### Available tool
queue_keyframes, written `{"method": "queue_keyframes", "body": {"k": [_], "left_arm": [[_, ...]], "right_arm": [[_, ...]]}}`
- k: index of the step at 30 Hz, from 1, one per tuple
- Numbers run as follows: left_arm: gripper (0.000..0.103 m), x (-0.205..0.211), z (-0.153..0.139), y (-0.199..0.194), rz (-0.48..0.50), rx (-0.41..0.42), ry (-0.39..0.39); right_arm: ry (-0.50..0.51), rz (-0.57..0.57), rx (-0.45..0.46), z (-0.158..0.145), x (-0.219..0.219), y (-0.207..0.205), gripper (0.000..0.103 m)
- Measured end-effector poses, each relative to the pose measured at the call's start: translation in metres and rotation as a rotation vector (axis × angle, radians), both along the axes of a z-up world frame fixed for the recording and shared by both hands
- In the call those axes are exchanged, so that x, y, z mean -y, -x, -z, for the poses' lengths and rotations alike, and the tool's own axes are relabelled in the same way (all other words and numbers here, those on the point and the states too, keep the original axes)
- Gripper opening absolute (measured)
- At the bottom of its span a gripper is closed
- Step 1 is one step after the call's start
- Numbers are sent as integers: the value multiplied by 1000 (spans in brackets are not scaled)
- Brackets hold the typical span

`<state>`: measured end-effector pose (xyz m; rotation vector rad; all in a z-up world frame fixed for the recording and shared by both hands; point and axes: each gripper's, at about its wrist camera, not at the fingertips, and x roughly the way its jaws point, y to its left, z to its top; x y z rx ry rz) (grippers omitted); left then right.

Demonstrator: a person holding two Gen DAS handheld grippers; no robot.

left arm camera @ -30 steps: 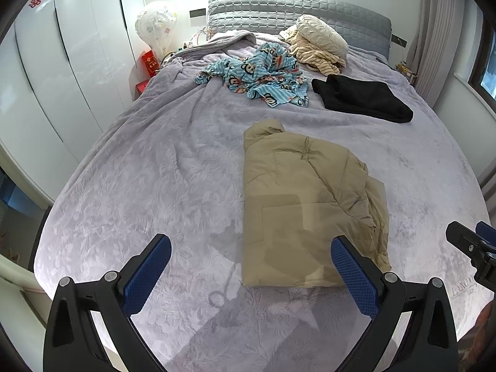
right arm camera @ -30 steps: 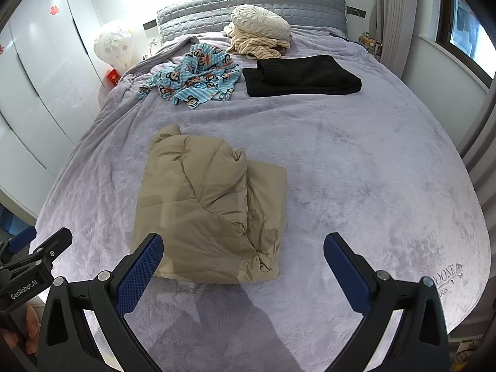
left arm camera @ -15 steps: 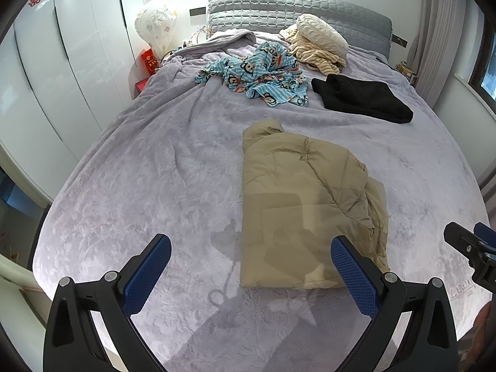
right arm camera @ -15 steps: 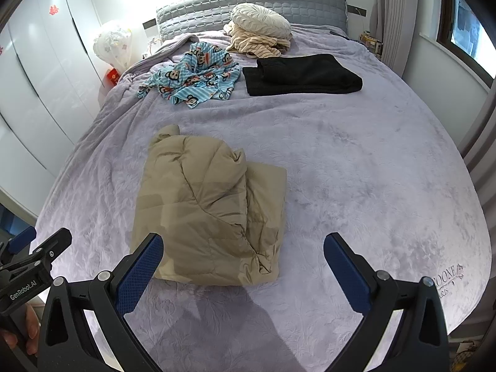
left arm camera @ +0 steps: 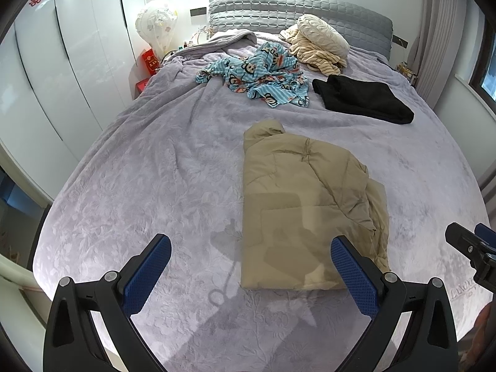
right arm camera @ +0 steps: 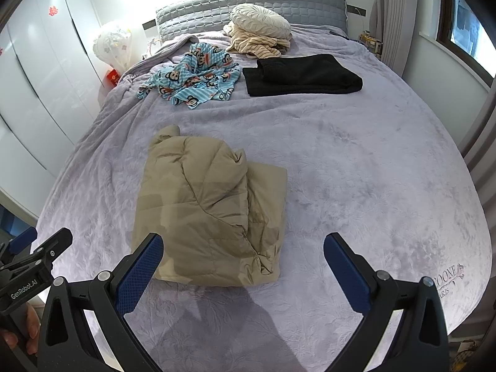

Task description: Fold large clothes

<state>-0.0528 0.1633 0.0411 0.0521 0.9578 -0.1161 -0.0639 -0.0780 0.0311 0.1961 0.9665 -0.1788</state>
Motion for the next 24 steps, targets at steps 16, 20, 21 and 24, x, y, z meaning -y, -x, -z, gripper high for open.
{"method": "queue_keyframes", "body": {"k": [16, 20, 21, 24], "left_arm": [[103, 0, 1, -6, -19, -3, 3], [103, 1, 1, -6, -16, 1, 7], [103, 1, 0, -5, -12, 8, 4], [103, 5, -1, -2, -8, 20, -2]], "right_arm": [[-2, 0, -2, -1, 0, 0, 103], [-2, 2, -1, 0, 0, 0, 103], [-2, 2, -2, -1, -1, 0, 103], [-3, 3, -2, 0, 0, 0, 103]]}}
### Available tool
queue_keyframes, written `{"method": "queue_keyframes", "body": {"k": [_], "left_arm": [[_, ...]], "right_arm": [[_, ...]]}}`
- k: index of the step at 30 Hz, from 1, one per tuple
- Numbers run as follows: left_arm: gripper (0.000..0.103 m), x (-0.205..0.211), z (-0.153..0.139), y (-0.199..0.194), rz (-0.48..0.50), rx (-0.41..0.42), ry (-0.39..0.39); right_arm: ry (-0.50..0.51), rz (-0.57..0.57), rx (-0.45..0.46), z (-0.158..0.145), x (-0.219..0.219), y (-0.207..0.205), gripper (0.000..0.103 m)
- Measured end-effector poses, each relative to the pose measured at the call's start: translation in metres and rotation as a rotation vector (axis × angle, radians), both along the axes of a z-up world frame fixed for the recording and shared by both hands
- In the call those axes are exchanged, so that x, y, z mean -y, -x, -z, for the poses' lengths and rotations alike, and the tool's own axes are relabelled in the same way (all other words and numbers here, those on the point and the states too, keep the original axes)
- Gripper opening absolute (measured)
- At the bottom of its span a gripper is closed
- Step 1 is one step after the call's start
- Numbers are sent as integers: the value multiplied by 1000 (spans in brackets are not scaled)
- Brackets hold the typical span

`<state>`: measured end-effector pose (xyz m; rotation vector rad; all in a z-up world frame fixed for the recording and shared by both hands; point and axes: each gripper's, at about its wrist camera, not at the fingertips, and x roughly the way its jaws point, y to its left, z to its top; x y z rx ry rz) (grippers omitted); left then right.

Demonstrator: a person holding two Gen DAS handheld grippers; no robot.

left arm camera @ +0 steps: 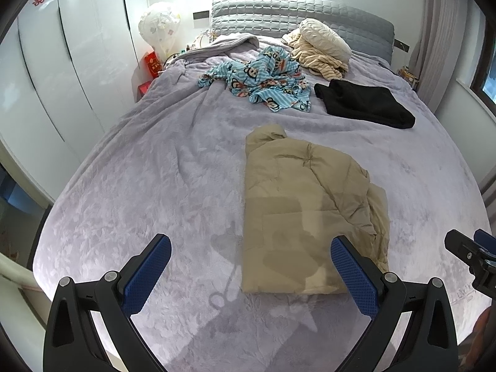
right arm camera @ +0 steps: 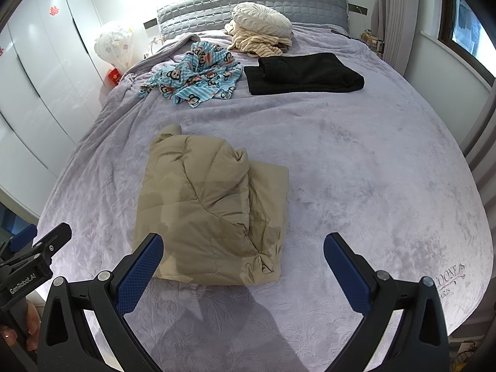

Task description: Fold large clothes

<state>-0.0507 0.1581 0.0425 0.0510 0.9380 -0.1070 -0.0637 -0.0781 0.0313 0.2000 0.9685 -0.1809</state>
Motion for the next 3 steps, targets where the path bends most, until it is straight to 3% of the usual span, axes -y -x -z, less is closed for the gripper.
{"method": "queue_keyframes", "body": {"k": [3], "left_arm": [[103, 4, -1, 1, 8, -1, 4]], "right_arm": [[0, -2, 1, 0, 1, 0, 103]]}}
